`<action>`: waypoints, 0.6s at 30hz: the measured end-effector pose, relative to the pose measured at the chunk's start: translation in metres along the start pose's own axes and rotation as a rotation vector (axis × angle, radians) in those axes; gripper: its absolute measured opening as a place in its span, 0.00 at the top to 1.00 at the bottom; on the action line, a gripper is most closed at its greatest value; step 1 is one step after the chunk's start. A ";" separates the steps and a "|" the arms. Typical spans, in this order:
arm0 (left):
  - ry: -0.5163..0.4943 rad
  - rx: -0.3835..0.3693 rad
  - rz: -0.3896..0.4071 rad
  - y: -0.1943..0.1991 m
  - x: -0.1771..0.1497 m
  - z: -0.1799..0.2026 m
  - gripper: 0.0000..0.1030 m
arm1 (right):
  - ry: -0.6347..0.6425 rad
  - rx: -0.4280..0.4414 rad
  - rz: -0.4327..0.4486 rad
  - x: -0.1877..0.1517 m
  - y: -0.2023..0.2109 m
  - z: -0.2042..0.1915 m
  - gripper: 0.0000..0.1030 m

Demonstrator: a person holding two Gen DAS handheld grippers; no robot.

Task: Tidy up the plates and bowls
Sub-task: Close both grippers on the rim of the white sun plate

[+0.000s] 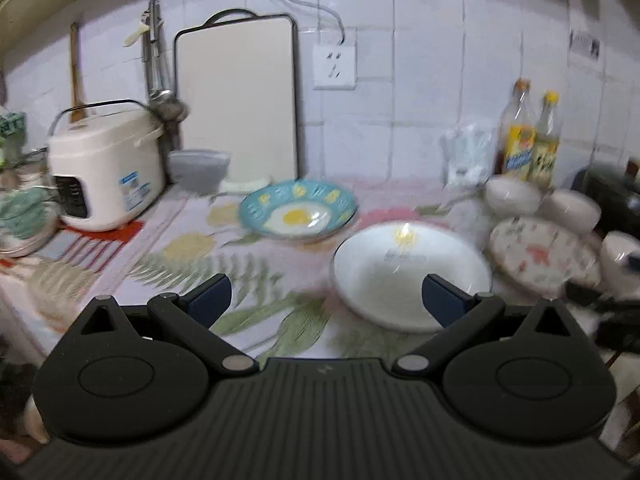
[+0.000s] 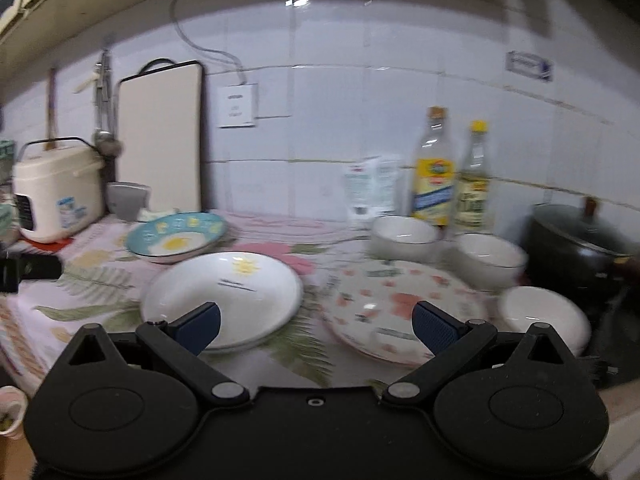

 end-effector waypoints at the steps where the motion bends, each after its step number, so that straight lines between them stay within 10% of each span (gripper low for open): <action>1: 0.018 -0.022 -0.004 -0.004 0.002 -0.002 0.00 | -0.002 0.026 -0.007 0.001 -0.009 -0.006 0.00; 12: 0.123 -0.131 -0.037 -0.098 -0.010 -0.023 0.06 | 0.003 0.204 -0.137 -0.022 -0.092 -0.057 0.04; 18: 0.136 -0.114 -0.131 -0.146 -0.024 -0.025 0.31 | -0.019 0.221 -0.202 -0.030 -0.119 -0.063 0.09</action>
Point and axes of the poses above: each gripper's, at about its wrist camera, not at the fingertips, and y roughly against the way its jaws point, z to its right, x to its top, the point moved 8 cm from there along -y, roughly the way its jaws point, and after that the axes turned 10 degrees about -x, right-handed, at the moved point
